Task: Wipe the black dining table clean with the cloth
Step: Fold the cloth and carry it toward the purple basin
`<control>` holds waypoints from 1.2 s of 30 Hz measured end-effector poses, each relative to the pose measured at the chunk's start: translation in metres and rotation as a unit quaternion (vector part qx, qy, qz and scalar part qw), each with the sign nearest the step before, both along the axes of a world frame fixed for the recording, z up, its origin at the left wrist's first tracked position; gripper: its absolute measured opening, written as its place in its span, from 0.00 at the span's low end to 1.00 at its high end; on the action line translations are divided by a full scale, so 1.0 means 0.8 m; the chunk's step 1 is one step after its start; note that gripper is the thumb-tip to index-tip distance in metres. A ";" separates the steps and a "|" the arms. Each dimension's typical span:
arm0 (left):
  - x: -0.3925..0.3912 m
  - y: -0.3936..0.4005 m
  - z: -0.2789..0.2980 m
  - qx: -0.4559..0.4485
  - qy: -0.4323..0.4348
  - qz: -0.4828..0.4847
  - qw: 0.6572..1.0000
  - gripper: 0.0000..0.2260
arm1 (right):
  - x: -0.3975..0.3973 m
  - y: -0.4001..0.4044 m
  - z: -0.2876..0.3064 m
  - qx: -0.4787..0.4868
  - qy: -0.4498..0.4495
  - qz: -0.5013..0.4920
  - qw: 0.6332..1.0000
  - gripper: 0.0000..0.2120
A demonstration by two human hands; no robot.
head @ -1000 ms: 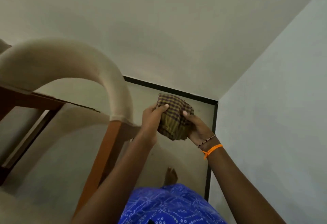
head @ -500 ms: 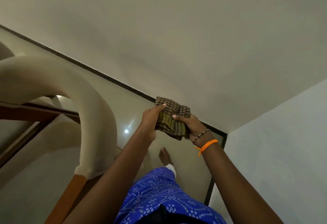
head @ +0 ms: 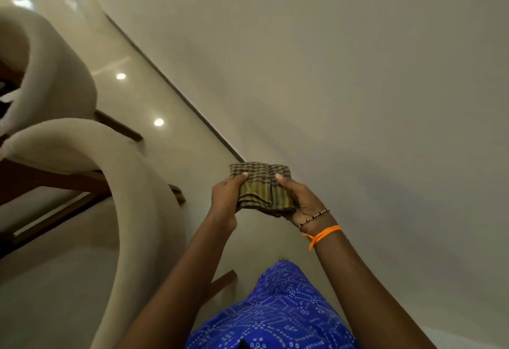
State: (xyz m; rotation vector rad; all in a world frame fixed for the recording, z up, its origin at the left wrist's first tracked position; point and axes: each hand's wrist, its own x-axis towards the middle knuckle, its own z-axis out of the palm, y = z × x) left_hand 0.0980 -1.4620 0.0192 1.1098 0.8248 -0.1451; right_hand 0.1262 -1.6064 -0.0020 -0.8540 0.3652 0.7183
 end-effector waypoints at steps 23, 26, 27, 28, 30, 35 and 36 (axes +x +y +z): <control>0.319 0.217 -0.024 0.045 -0.035 0.208 0.977 0.13 | 0.412 0.282 0.016 -0.113 -0.059 0.279 0.952 0.20; 0.371 0.283 -0.030 0.054 -0.030 0.245 0.968 0.11 | 0.466 0.357 0.011 -0.127 -0.071 0.290 0.946 0.18; 0.390 0.309 -0.030 0.052 -0.030 0.254 0.965 0.10 | 0.486 0.385 0.011 -0.126 -0.076 0.297 0.943 0.15; 0.406 0.331 -0.029 0.053 -0.029 0.257 0.964 0.11 | 0.501 0.410 0.013 -0.126 -0.081 0.300 0.942 0.12; 0.443 0.388 -0.022 0.057 -0.026 0.254 0.965 0.12 | 0.537 0.468 0.018 -0.133 -0.082 0.298 0.942 0.12; 0.531 0.523 0.001 0.079 -0.044 0.224 0.970 0.11 | 0.619 0.593 0.025 -0.130 -0.079 0.276 0.949 0.21; 0.547 0.547 0.004 0.083 -0.047 0.223 0.970 0.10 | 0.634 0.617 0.025 -0.129 -0.083 0.274 0.949 0.21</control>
